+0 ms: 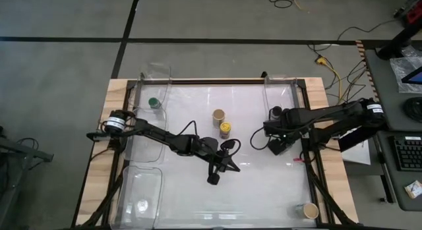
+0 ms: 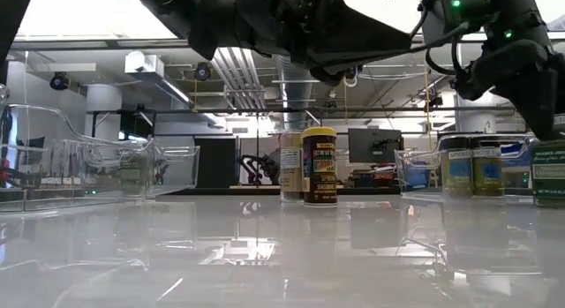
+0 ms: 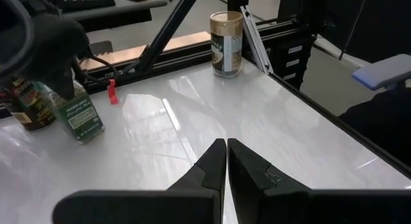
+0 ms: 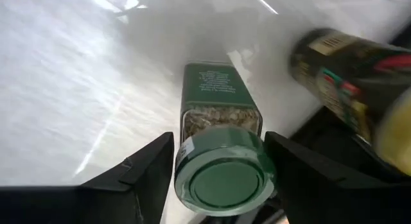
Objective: Sort spices by type
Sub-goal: Put the green spice bottle into the top left transparent bin
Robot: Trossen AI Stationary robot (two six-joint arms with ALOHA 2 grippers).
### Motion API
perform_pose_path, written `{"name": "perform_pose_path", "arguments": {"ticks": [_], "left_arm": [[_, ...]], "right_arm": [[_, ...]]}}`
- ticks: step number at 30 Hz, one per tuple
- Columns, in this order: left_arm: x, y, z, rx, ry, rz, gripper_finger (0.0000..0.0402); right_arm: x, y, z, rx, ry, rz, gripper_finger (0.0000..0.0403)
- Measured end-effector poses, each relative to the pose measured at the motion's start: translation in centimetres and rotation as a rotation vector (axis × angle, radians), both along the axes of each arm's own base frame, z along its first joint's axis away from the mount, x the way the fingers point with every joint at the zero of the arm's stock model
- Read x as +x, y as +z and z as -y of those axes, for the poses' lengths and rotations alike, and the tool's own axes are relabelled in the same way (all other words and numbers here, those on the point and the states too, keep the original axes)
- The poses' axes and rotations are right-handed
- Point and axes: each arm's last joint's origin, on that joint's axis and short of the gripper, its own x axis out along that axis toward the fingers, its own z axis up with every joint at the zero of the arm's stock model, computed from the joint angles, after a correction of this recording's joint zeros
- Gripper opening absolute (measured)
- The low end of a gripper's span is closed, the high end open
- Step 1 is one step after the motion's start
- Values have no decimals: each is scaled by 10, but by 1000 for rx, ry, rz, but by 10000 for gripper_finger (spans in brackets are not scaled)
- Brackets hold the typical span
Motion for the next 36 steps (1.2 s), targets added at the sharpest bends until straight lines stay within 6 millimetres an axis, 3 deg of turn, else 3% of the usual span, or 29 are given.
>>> {"name": "perform_pose_path", "arguments": {"ticks": [10,15,21,27,36], "left_arm": [[-5,3,-1,11,-2,-14,0],[-24,16,-5,18,10,9,0],[-58,24,-14,34,103,20,0],[-100,36,-24,20,196,50,0],[-151,52,-32,-81,237,105,0]], "right_arm": [[8,-8,-4,23,102,-15,203],[13,-4,-8,15,129,11,202],[29,15,-14,-31,159,86,201],[68,28,-27,-63,285,115,202],[144,30,-44,-69,560,157,201]]}}
